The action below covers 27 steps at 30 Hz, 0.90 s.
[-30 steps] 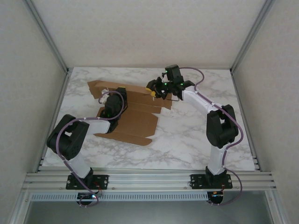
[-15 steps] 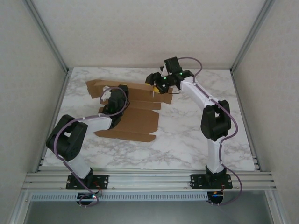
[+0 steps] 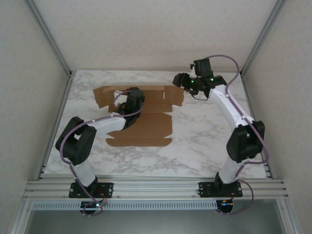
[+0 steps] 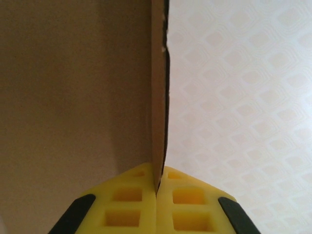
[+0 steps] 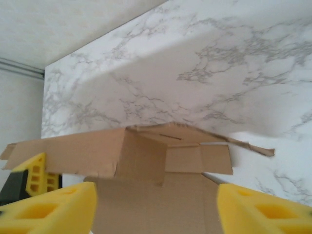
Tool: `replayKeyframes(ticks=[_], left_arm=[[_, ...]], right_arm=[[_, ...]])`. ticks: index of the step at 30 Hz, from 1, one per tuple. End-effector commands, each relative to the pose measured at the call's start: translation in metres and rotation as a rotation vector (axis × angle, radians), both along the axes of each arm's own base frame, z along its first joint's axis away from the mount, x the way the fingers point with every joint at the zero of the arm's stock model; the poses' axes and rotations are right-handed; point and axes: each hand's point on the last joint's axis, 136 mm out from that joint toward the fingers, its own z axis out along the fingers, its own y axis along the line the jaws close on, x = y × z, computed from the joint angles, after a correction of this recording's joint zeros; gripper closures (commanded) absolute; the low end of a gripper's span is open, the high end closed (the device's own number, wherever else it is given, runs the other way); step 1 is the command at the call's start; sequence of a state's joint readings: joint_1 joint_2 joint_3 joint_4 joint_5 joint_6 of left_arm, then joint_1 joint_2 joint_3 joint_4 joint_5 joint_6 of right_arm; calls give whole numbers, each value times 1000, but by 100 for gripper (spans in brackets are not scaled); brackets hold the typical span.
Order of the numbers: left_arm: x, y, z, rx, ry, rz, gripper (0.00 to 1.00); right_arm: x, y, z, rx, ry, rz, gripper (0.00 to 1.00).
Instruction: Fold the paper box
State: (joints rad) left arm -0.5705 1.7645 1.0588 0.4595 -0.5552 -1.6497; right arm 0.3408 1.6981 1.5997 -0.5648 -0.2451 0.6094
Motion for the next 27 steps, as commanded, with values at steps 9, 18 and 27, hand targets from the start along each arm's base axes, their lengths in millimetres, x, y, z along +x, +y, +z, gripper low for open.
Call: replayKeyframes(ticks=[9, 18, 27], left_arm=[[-19, 17, -25, 43, 114, 207, 100], [-8, 18, -28, 41, 124, 167, 100], [-6, 19, -28, 26, 138, 155, 100]], right_arm=[[-35, 0, -83, -158, 31, 139, 69], [-12, 21, -160, -180, 149, 202, 58], [27, 33, -185, -106, 119, 155, 49]])
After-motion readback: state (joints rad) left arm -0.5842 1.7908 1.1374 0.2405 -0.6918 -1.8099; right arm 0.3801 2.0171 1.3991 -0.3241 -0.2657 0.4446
